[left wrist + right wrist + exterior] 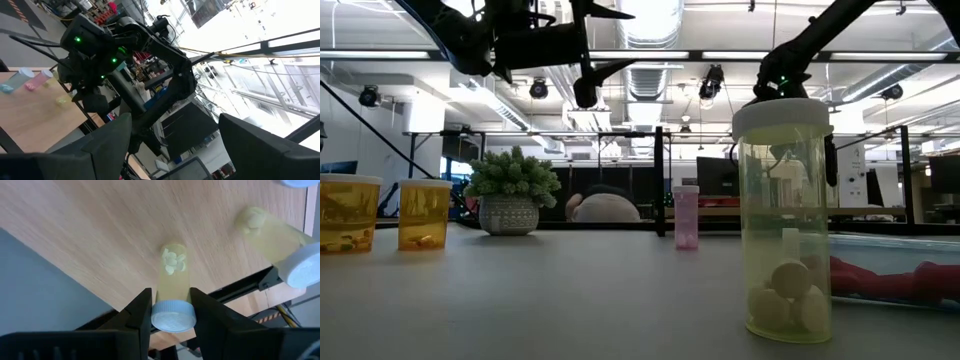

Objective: Pick and place medicine bottles onto shelf by color
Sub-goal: Put the top yellow pill bottle on the shelf aligned with the other yellow pill bottle

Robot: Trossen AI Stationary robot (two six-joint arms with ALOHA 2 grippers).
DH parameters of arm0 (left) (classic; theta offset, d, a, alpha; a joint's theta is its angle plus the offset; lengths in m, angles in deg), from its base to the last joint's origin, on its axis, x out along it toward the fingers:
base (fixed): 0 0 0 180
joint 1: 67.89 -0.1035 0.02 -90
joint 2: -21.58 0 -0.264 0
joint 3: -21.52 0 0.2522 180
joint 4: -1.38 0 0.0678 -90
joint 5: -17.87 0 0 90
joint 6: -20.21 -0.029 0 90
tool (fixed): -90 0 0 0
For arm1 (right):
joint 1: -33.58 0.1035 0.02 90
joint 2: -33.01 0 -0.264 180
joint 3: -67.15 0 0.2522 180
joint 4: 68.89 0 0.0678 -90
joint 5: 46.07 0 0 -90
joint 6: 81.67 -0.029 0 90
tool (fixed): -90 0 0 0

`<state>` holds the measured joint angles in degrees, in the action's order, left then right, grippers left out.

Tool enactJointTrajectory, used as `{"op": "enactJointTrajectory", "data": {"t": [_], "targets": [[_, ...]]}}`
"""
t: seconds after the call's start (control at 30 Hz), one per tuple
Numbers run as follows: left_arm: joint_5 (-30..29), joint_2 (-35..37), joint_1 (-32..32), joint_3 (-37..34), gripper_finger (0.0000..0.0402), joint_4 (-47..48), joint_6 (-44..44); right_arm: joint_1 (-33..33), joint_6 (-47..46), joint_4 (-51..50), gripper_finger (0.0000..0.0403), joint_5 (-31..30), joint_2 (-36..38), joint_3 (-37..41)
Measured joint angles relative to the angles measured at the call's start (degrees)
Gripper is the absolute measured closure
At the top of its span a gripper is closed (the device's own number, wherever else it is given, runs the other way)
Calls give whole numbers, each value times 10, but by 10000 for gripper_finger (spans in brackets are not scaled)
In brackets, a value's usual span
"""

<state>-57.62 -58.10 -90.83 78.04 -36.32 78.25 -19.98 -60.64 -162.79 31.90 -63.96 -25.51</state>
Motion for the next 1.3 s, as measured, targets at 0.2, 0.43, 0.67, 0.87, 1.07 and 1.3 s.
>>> {"op": "enactJointTrajectory", "data": {"t": [0.2,0.43,0.67,0.87,1.07,1.3], "targets": [[0,0,0,0,118,0,0,-4,28,1,296,-1,0,0],[0,0,0,0,118,0,0,-22,37,-2,296,-3,0,10],[0,0,0,0,118,0,0,-25,37,-1,296,-5,1,19],[0,0,-7,0,118,0,0,-25,37,5,296,-5,1,20],[0,0,-13,0,118,0,0,-25,30,14,296,-3,1,16],[0,0,-15,0,118,0,0,-25,25,17,296,-2,1,16]]}}
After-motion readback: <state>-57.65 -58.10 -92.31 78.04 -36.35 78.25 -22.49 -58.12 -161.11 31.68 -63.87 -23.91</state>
